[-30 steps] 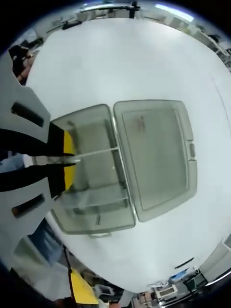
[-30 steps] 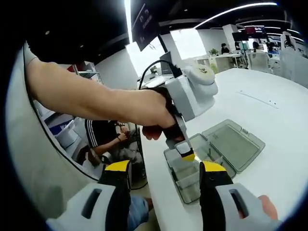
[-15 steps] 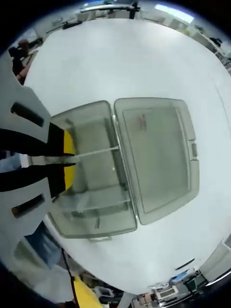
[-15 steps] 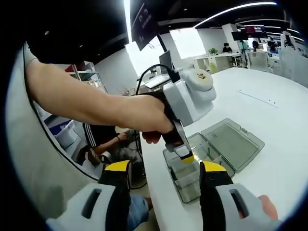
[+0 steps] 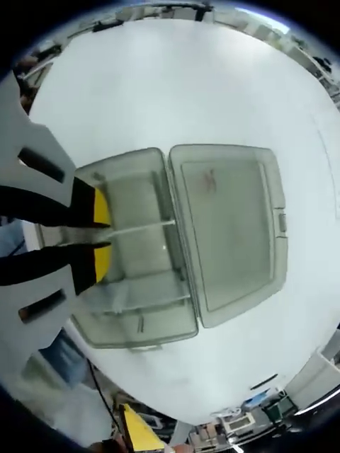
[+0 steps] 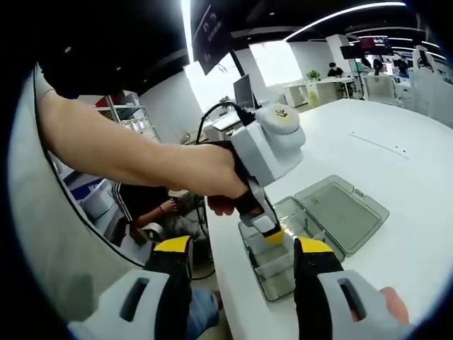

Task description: Insert the divider into the dual guide fixture by aligning both edges with the guide slots and pushing it downward to the bottom, including one-sided entry, uneven engagement, binding, and posture correction.

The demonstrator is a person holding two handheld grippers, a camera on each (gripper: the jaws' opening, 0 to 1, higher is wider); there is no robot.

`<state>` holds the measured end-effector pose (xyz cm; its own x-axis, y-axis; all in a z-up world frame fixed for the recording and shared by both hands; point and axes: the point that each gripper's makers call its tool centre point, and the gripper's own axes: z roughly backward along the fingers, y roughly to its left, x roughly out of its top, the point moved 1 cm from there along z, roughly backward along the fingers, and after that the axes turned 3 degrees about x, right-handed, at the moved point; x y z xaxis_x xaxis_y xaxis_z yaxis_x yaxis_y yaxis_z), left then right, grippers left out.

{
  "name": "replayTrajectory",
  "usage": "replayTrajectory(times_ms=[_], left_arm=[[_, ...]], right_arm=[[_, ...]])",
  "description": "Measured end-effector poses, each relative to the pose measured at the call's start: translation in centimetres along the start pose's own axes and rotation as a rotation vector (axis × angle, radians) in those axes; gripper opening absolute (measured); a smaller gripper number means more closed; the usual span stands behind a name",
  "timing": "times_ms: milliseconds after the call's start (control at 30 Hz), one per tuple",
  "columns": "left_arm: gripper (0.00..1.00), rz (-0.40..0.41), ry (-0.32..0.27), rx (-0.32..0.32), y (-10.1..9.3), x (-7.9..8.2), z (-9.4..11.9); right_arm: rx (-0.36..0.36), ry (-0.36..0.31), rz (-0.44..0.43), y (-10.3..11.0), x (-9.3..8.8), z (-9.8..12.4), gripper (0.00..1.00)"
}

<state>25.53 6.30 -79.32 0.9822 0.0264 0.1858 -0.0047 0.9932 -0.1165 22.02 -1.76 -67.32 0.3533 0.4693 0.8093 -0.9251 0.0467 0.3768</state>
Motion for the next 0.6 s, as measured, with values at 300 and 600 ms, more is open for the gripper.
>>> replayTrajectory(times_ms=[300,600], left_arm=[[0.14,-0.004,-0.037,-0.039,-0.1,-0.7,0.3],[0.11,0.035,-0.079,-0.072,-0.2,-0.7,2.0]], right_arm=[[0.001,-0.004,-0.001,-0.3,0.2,-0.2,0.55],[0.002,-0.013,0.0,-0.3,0.4,-0.4,0.55]])
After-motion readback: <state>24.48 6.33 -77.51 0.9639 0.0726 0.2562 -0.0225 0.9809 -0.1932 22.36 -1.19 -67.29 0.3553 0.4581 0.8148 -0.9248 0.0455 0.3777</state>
